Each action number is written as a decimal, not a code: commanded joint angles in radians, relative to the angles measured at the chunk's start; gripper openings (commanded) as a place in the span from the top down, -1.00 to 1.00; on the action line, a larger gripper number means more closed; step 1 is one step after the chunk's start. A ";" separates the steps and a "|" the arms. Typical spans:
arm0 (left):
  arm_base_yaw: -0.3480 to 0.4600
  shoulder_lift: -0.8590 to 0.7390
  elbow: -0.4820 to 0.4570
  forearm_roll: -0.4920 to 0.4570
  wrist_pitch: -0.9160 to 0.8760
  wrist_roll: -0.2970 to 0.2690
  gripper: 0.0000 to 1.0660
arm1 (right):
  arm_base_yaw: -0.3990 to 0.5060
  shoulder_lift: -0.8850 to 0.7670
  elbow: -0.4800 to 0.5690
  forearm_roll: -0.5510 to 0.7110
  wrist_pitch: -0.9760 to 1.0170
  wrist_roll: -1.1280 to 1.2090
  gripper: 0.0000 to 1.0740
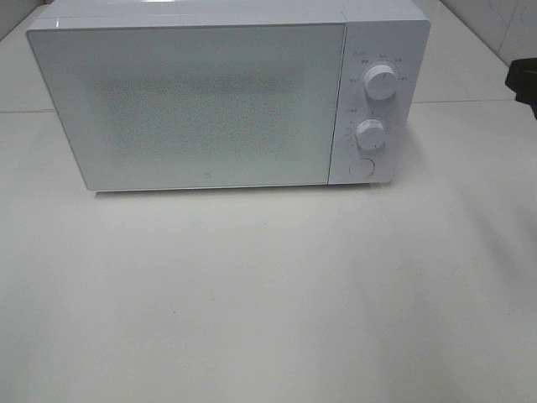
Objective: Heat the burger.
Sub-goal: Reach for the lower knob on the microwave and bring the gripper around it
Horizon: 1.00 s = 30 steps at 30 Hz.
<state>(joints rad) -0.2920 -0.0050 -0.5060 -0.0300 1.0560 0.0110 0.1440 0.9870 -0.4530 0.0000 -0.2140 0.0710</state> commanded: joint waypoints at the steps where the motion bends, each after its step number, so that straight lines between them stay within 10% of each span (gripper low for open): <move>1: 0.004 -0.018 0.002 0.004 -0.015 0.000 0.99 | -0.003 0.115 0.002 -0.010 -0.162 -0.009 -0.10; 17: 0.004 -0.018 0.002 0.004 -0.015 0.000 0.99 | -0.002 0.489 -0.007 -0.012 -0.517 -0.029 -0.10; 30: 0.004 -0.018 0.002 0.004 -0.015 0.000 0.99 | 0.209 0.652 -0.093 0.095 -0.595 -0.111 -0.10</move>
<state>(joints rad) -0.2920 -0.0050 -0.5060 -0.0300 1.0560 0.0110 0.3310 1.6270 -0.5310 0.0640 -0.7820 -0.0100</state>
